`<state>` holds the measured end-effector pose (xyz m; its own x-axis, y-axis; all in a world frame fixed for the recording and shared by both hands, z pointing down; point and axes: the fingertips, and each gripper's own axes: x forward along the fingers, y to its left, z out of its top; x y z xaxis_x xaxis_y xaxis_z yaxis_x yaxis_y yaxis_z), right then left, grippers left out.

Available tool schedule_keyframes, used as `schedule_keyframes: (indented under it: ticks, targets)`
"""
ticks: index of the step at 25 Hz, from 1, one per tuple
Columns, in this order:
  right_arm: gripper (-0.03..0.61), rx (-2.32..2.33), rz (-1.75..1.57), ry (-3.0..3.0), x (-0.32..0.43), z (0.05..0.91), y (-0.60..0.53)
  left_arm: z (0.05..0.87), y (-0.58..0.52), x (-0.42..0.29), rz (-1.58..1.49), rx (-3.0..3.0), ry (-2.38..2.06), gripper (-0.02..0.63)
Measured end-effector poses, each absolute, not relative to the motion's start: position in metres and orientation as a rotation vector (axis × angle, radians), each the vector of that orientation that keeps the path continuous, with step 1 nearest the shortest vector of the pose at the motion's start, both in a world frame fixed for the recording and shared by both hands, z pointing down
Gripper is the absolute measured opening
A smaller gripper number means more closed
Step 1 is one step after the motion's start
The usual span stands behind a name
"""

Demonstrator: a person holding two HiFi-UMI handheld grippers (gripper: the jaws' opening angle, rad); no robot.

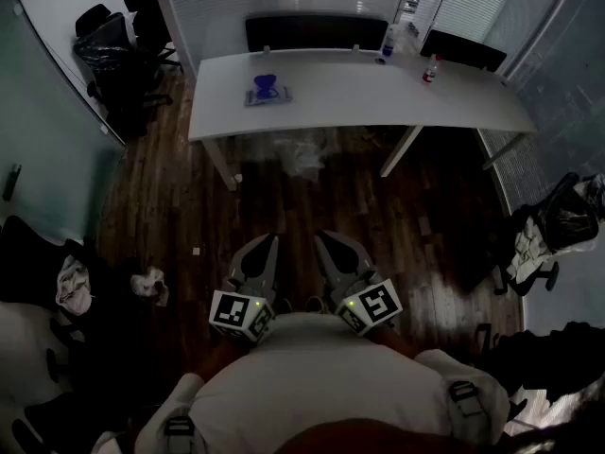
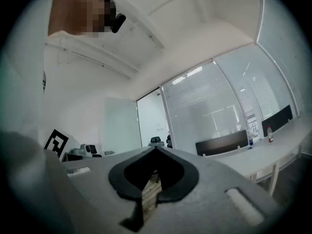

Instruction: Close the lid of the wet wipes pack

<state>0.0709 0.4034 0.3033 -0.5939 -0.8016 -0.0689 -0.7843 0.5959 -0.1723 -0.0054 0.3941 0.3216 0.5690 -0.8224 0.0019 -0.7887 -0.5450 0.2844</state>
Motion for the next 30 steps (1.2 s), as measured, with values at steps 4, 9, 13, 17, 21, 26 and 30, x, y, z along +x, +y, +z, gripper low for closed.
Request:
schedule_keyframes:
  ticks: [4, 9, 13, 17, 21, 26, 30]
  targets:
    - [-0.002, -1.335, -0.184, 2.686, 0.07, 0.303, 0.403, 0.329, 0.394, -0.004, -0.209, 2.572, -1.32, 0.002]
    - [0.0, -1.338, -0.234, 2.663, 0.074, 0.304, 0.401, 0.318, 0.392, -0.001, -0.19, 2.555, -1.33, 0.002]
    - [0.0, -1.317, -0.258, 2.662, 0.079, 0.307, 0.401, 0.324, 0.391, 0.003, -0.19, 2.562, -1.328, 0.002]
    - [0.0, -1.313, -0.262, 2.653, 0.087, 0.308, 0.4, 0.323, 0.39, 0.009, -0.188, 2.553, -1.334, 0.002]
    - [0.0, -1.306, -0.272, 2.654, 0.096, 0.312, 0.398, 0.325, 0.388, 0.019, -0.173, 2.537, -1.343, 0.002]
    - [0.0, -1.287, -0.281, 2.643, 0.114, 0.313, 0.394, 0.34, 0.385, 0.032, -0.161, 2.536, -1.362, 0.002]
    - [0.0, -1.282, -0.27, 2.633, 0.133, 0.313, 0.393, 0.346, 0.381, 0.044, -0.144, 2.53, -1.382, 0.002]
